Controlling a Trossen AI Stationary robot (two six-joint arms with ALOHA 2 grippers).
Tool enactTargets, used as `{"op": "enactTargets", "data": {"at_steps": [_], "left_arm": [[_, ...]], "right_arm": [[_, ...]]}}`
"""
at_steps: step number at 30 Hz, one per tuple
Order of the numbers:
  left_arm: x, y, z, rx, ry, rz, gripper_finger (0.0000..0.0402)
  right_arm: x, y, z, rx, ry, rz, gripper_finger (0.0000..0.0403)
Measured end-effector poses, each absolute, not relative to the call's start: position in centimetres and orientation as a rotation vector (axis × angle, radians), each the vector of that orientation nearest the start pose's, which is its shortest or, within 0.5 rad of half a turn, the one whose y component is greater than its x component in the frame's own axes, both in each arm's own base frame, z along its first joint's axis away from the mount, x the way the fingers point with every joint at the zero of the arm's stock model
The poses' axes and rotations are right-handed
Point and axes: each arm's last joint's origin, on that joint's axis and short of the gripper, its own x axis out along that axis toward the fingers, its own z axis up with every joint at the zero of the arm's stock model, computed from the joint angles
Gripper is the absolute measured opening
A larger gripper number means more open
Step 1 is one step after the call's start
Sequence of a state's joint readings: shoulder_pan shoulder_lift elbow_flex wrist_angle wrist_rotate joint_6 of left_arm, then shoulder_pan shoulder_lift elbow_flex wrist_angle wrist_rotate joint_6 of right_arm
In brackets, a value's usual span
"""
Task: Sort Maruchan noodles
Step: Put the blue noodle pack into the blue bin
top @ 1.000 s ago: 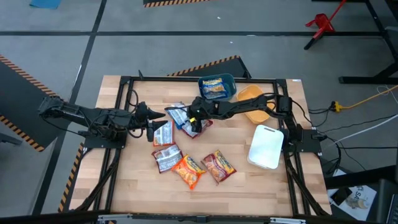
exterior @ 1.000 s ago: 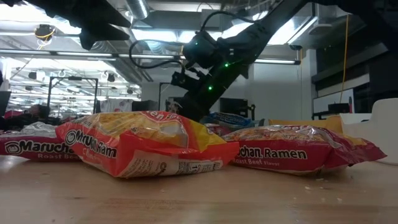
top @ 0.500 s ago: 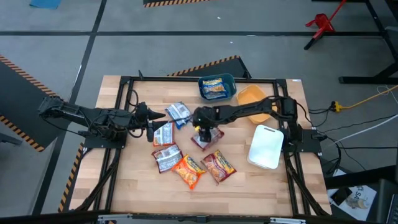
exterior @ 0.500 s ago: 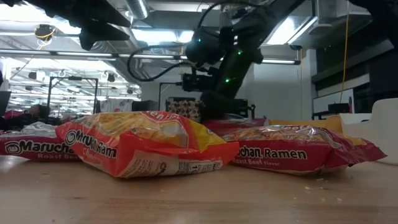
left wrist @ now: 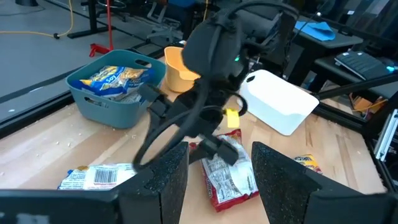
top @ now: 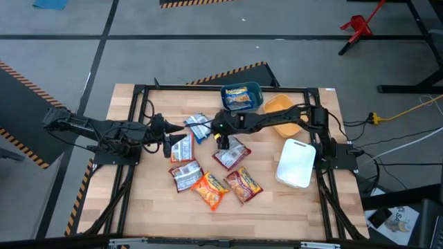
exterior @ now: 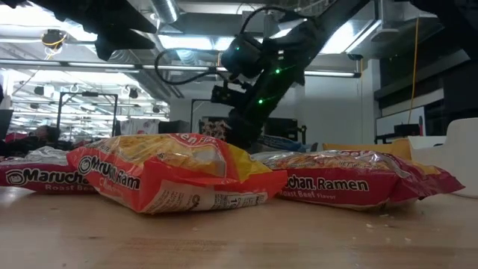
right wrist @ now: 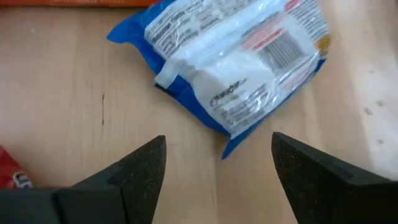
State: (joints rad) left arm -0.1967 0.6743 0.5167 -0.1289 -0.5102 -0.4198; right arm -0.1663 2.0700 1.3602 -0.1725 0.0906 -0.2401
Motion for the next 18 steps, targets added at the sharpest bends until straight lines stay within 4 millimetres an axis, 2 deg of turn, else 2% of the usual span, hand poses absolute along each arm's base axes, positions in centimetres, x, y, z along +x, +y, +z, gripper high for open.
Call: {"op": "enactTargets", "data": {"at_steps": [11, 18], "left_arm": [[15.4, -1.6, 26.2, -0.304, 0.212, 0.371, 0.017], [15.4, -1.6, 26.2, -0.305, 0.212, 0.373, 0.017]], "right_arm": [[43.2, -9.8, 13.8, -0.188, 0.837, -0.153, 0.0276], [43.8, -9.7, 12.6, -0.181, 0.799, -0.123, 0.0276]]}}
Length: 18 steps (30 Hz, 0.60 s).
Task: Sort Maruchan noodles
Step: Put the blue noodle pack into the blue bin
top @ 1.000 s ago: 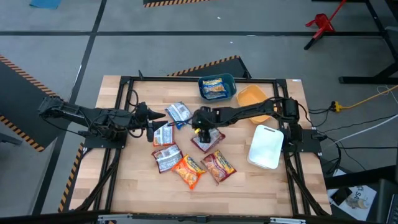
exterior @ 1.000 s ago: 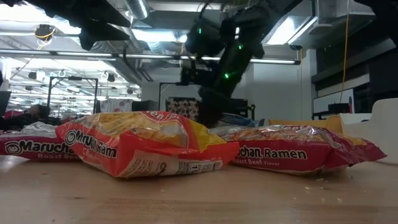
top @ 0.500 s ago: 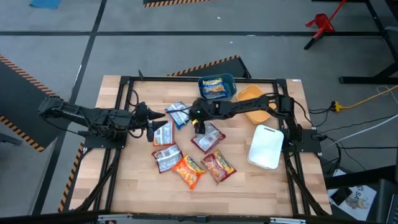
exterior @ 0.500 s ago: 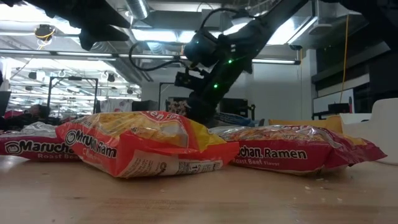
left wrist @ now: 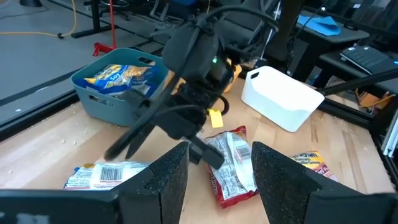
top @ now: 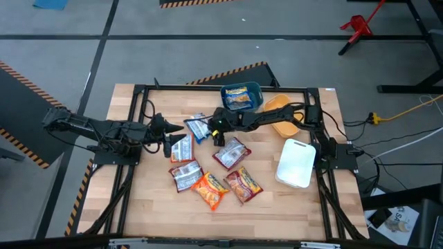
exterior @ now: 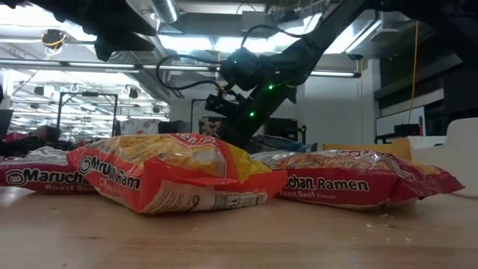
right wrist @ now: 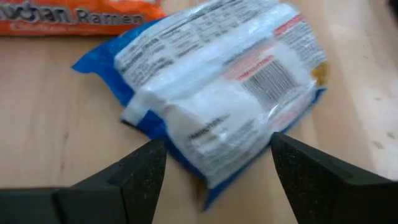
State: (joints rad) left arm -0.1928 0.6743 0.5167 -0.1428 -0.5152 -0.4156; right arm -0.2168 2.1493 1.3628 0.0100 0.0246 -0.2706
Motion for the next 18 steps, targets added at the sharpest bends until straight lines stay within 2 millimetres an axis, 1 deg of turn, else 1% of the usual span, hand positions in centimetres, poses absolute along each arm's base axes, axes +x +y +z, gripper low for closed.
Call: {"op": "enactTargets", "data": {"at_steps": [2, 6, 9, 12, 18], "left_arm": [[15.4, -1.5, 26.2, -0.305, 0.21, 0.373, 0.017], [15.4, -1.5, 26.2, -0.305, 0.211, 0.374, 0.017], [15.4, -1.5, 26.1, -0.304, 0.213, 0.375, 0.017], [15.4, -1.5, 26.1, -0.304, 0.213, 0.375, 0.017], [15.4, -1.5, 26.1, -0.305, 0.214, 0.374, 0.017]], "right_arm": [[43.9, -9.7, 12.1, -0.176, 0.807, -0.112, 0.0276], [44.8, -9.9, 11.6, -0.165, 0.839, -0.112, 0.0273], [45.3, -10.1, 11.5, -0.149, 0.848, -0.136, 0.0249], [45.5, -10.1, 11.6, -0.125, 0.859, -0.156, 0.0203], [45.4, -10.2, 11.8, -0.084, 0.91, -0.205, 0.0069]]}}
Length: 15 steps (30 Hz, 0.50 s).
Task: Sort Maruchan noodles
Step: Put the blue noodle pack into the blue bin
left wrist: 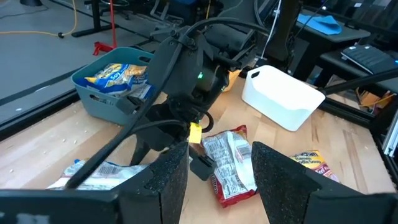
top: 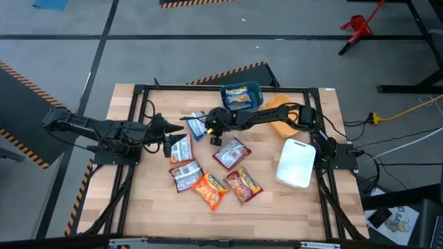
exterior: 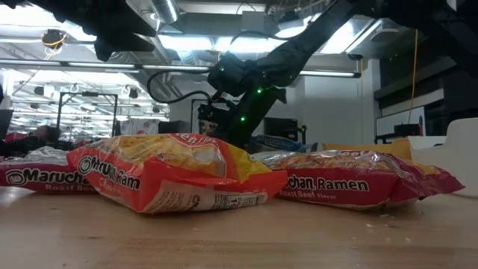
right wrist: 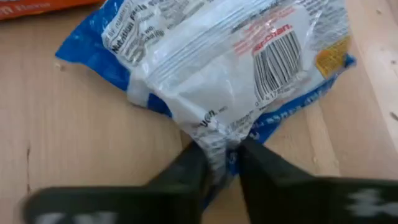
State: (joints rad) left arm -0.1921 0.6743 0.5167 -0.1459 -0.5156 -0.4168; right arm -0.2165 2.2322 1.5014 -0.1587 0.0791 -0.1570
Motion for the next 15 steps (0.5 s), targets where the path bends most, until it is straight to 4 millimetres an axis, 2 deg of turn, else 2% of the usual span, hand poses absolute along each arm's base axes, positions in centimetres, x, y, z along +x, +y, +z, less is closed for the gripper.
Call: {"op": "enactTargets", "data": {"at_steps": [3, 8, 15], "left_arm": [[15.4, -1.5, 26.1, -0.305, 0.214, 0.374, 0.017], [15.4, -1.6, 26.1, -0.32, 0.214, 0.367, 0.017], [15.4, -1.6, 26.1, -0.328, 0.212, 0.367, 0.017]], "right_arm": [[45.4, -10.1, 11.9, -0.072, 0.927, -0.203, 0.0014], [45.2, -9.5, 12.8, -0.033, 0.93, -0.201, 0.0012], [44.3, -9.0, 16.9, 0.015, 0.882, -0.217, 0.0001]]}}
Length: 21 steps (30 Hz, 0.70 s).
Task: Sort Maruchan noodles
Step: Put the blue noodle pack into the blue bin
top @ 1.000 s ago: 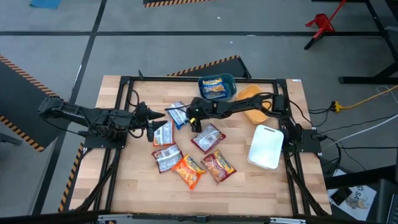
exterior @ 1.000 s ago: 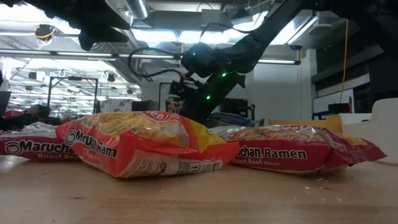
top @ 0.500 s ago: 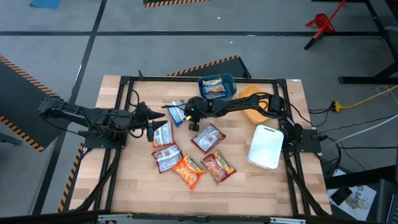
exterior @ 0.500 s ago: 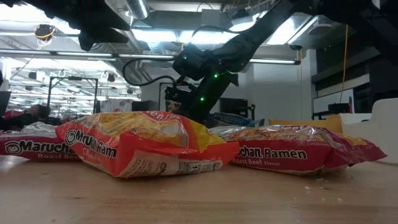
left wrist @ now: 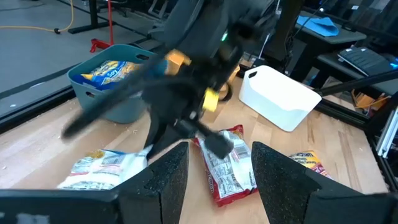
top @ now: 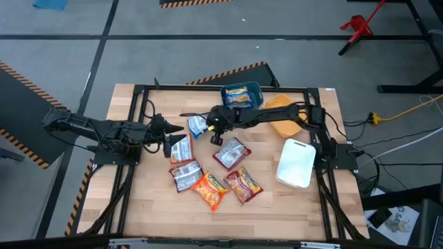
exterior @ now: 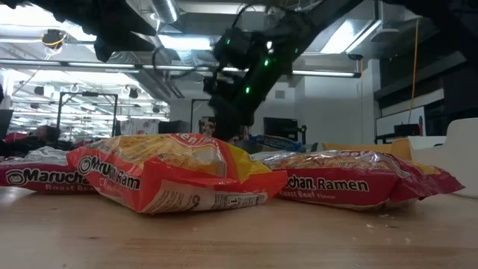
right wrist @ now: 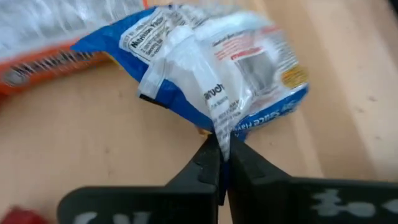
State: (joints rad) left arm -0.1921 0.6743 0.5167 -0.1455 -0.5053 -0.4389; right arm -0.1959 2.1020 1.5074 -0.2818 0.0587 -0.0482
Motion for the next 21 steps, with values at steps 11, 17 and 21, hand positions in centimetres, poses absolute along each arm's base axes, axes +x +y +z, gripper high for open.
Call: {"op": "enactTargets", "data": {"at_steps": [11, 17, 21], "left_arm": [[15.4, -1.6, 26.1, -0.335, 0.211, 0.367, 0.017], [15.4, -1.6, 26.1, -0.335, 0.211, 0.367, 0.017], [15.4, -1.6, 26.1, -0.336, 0.211, 0.367, 0.017]], "right_arm": [[41.6, -9.2, 24.7, 0.039, 0.751, -0.37, 0.0], [39.7, -10.4, 28.2, 0.049, 0.674, -0.465, 0.0], [38.0, -11.0, 30.5, 0.034, 0.646, -0.53, 0.0]]}}
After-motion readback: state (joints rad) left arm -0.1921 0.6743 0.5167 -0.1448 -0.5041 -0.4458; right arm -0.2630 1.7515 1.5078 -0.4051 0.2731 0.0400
